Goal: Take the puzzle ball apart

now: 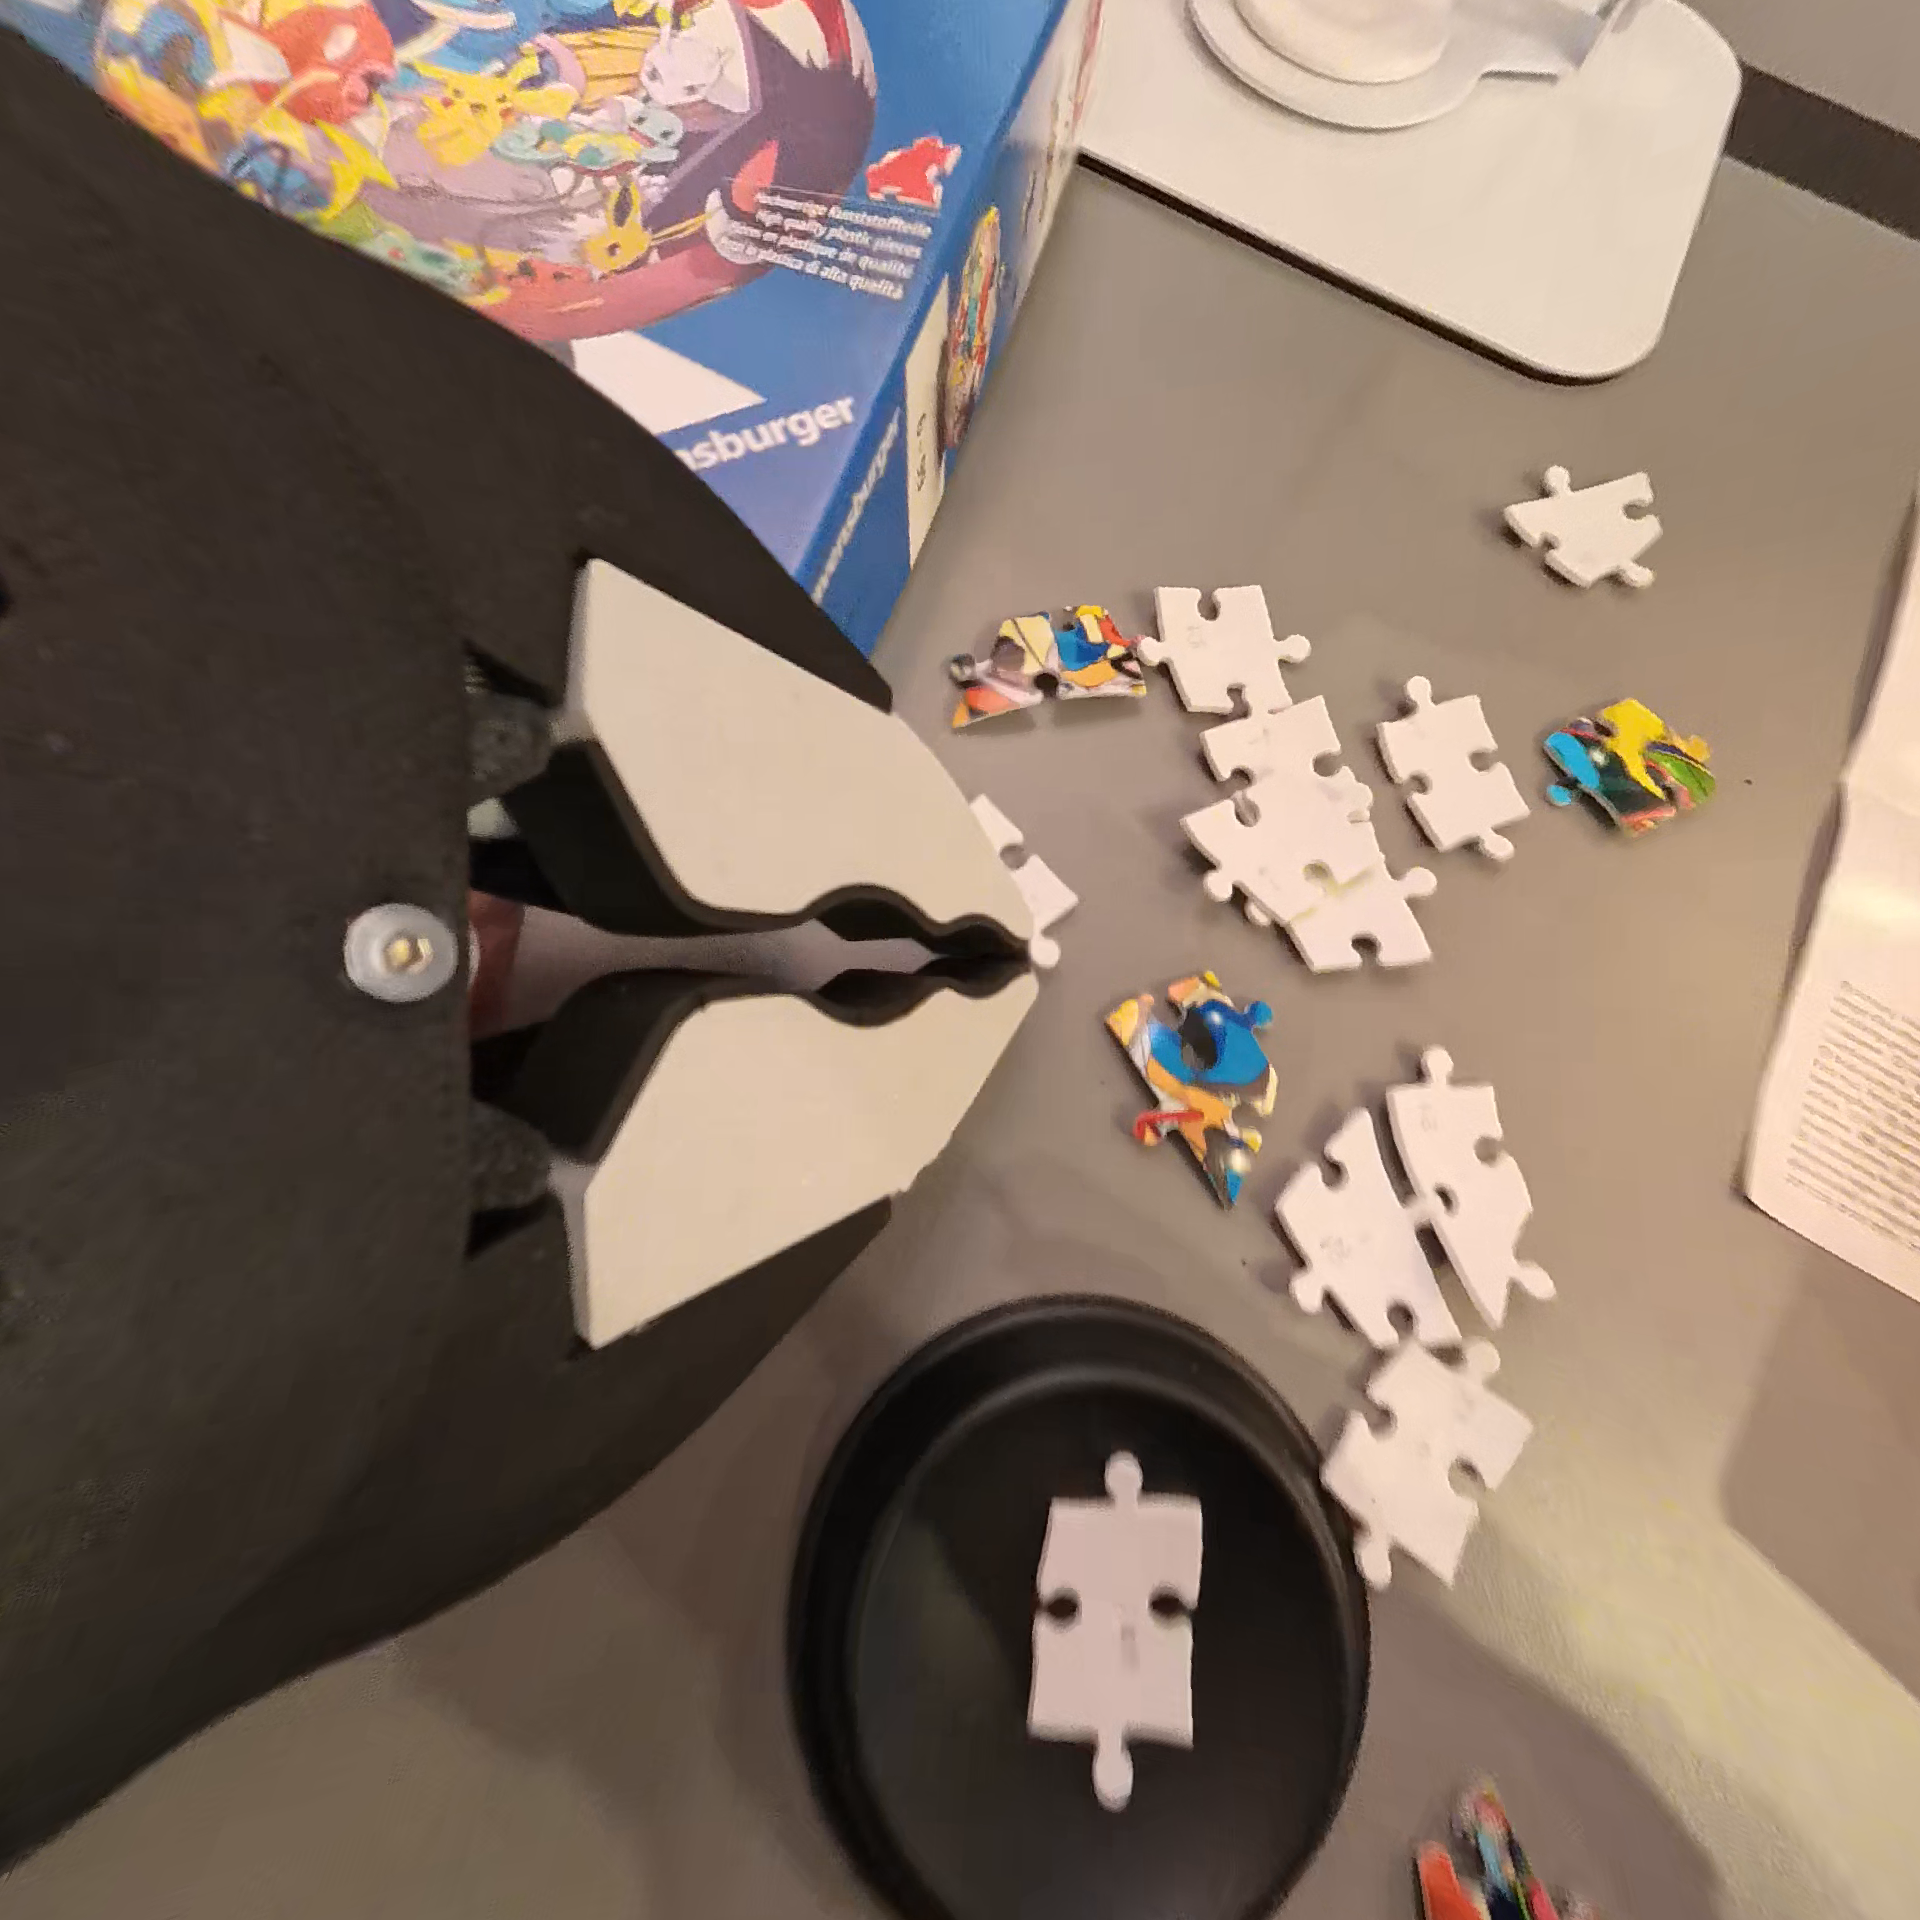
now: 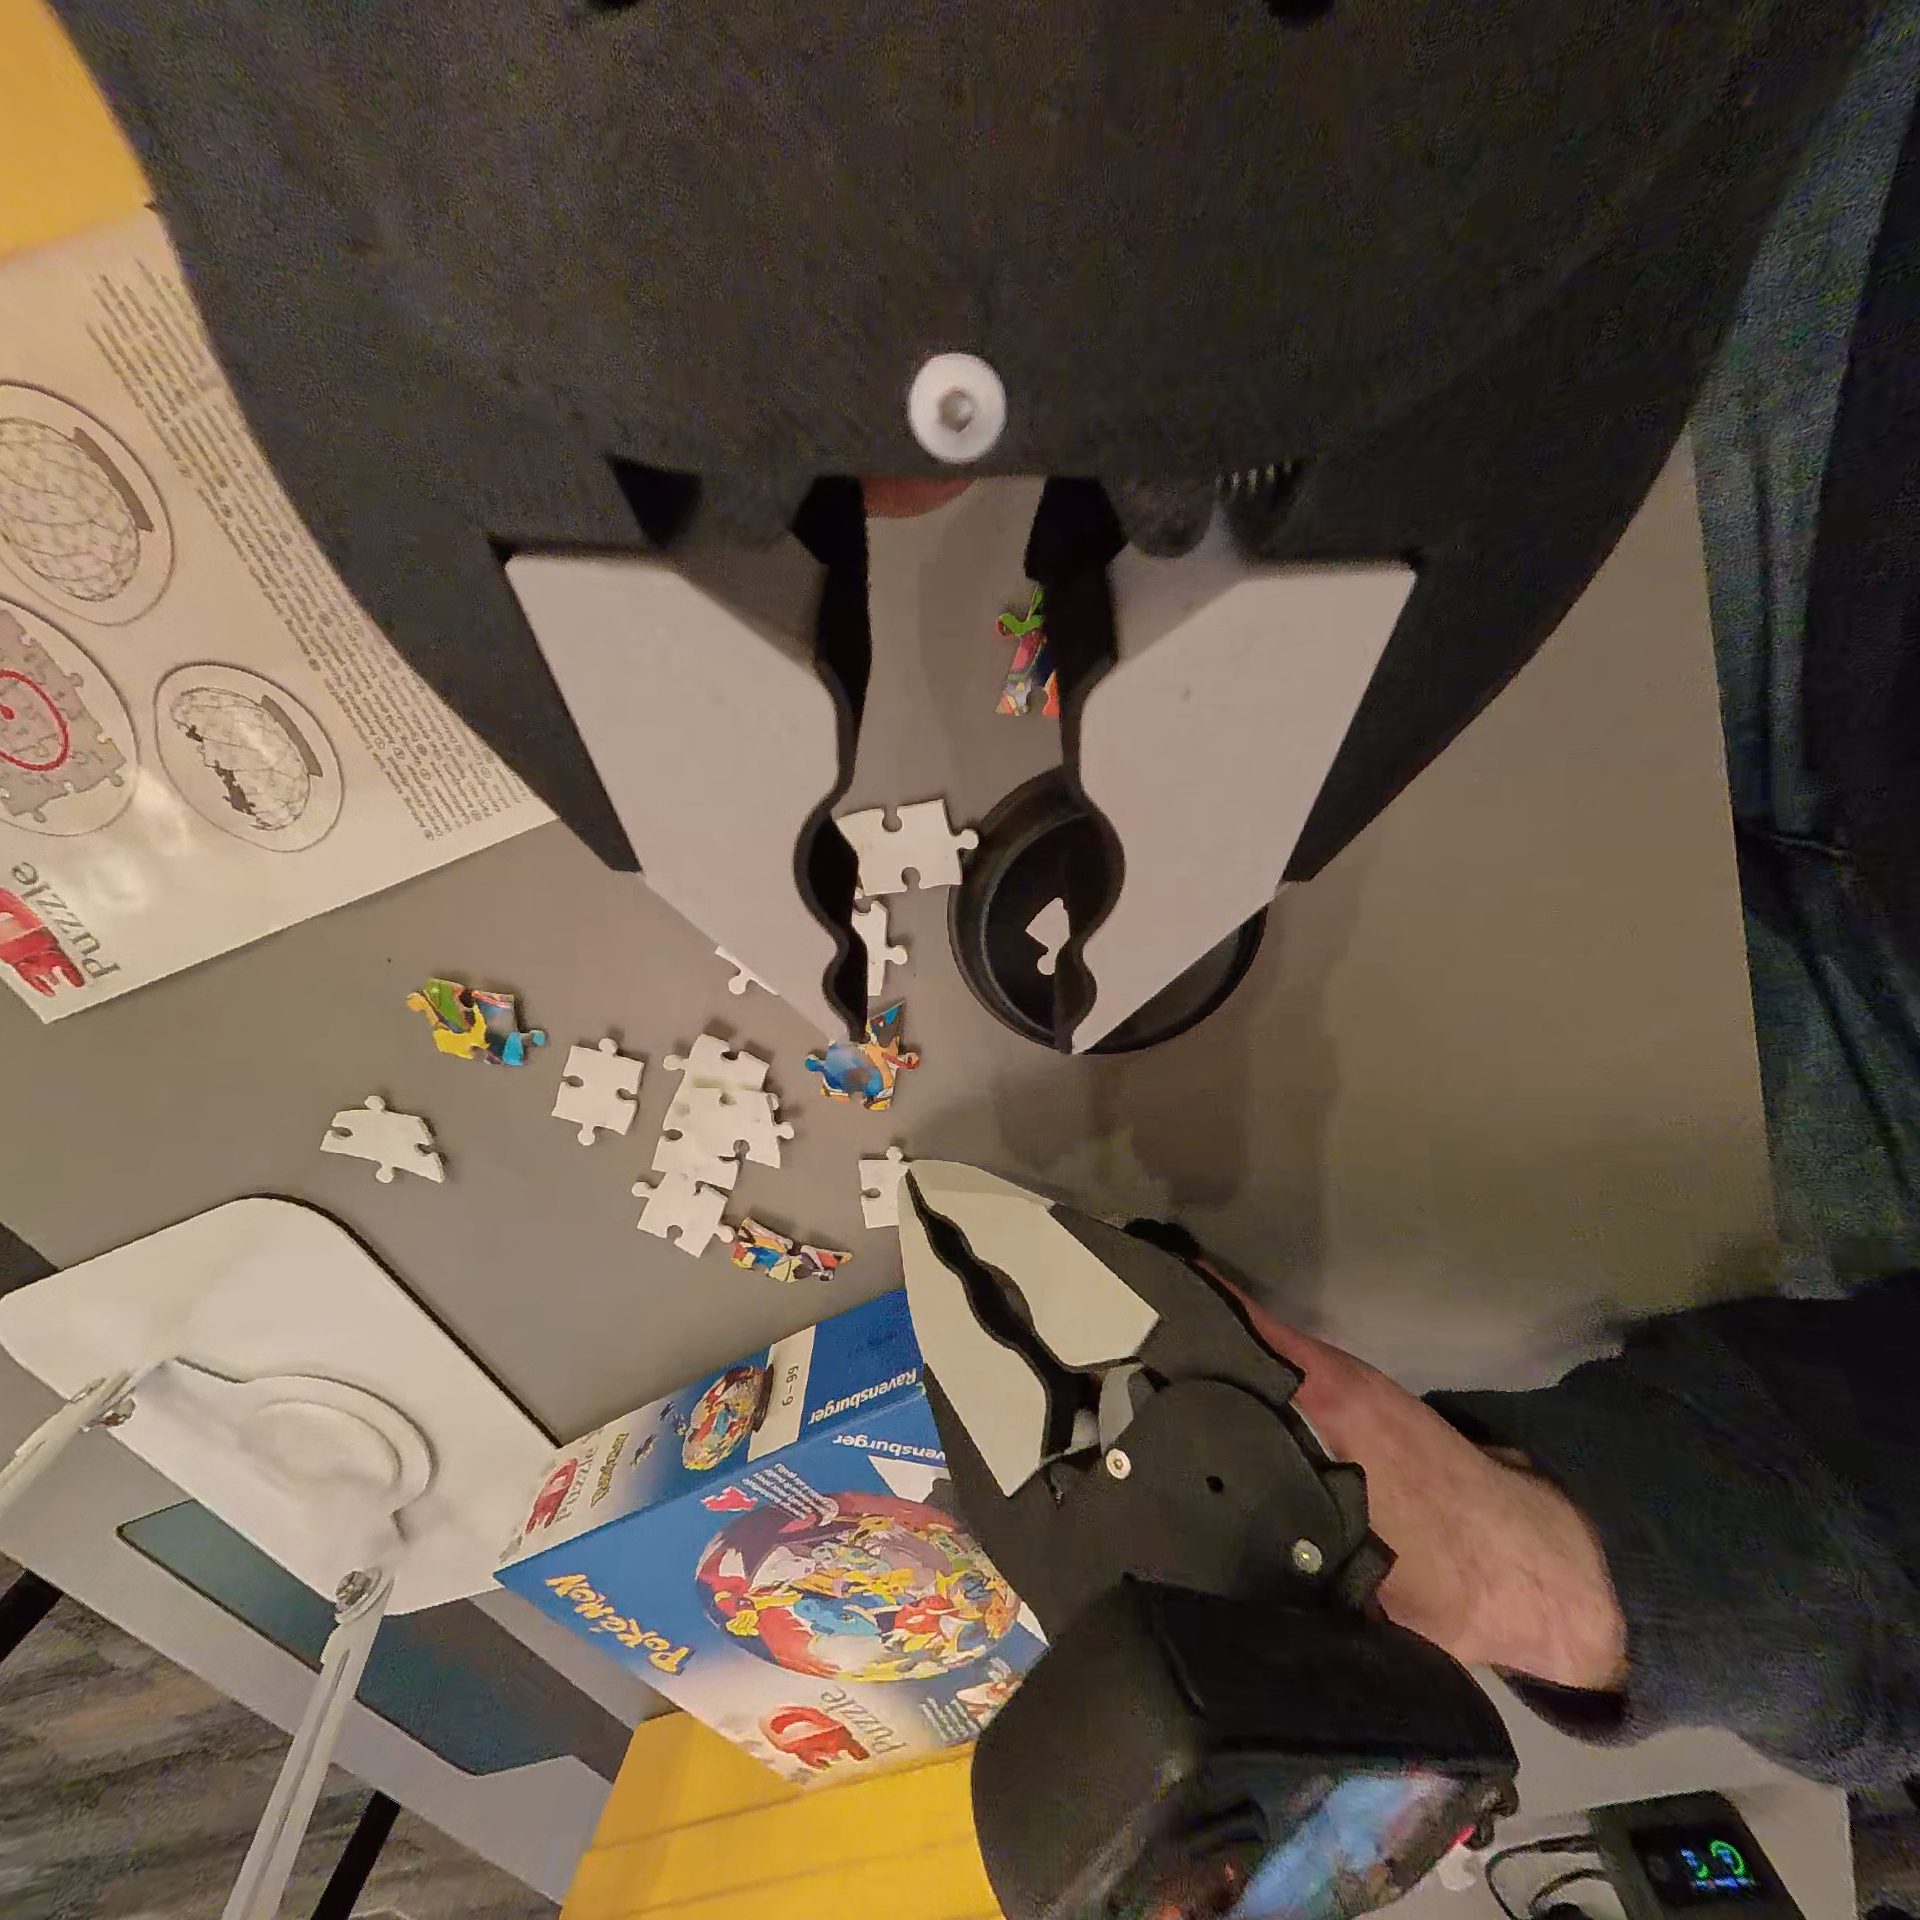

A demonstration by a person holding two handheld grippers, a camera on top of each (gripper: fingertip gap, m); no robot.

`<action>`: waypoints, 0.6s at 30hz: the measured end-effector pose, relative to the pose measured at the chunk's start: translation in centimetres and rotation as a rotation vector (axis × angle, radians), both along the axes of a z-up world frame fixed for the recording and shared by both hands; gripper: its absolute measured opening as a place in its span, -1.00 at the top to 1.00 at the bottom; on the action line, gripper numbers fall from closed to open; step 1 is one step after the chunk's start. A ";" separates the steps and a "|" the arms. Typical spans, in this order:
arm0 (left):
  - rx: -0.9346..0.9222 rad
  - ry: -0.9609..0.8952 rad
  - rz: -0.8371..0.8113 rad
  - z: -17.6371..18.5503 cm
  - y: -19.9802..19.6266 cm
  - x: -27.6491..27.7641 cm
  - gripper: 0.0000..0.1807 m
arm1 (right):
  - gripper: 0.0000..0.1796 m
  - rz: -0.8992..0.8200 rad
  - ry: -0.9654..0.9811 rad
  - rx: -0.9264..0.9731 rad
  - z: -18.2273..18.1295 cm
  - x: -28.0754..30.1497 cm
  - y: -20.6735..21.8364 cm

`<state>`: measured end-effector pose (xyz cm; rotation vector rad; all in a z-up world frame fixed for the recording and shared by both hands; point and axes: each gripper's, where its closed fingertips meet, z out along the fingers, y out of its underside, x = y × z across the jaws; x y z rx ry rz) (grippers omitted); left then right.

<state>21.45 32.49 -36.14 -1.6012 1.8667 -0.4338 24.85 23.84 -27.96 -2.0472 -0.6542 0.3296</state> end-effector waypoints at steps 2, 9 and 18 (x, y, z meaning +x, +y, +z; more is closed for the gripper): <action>-0.035 -0.062 -0.038 1.2 -1.2 -0.2 1.00 | 0.62 0.011 0.004 -0.004 -0.1 -0.2 0.0; 0.074 0.028 0.004 1.0 0.9 -0.8 0.56 | 0.60 0.041 0.006 -0.026 -0.6 -1.2 0.6; -0.148 0.103 0.126 -0.7 1.0 -0.1 0.71 | 0.57 0.063 0.027 -0.029 -0.5 -2.3 0.5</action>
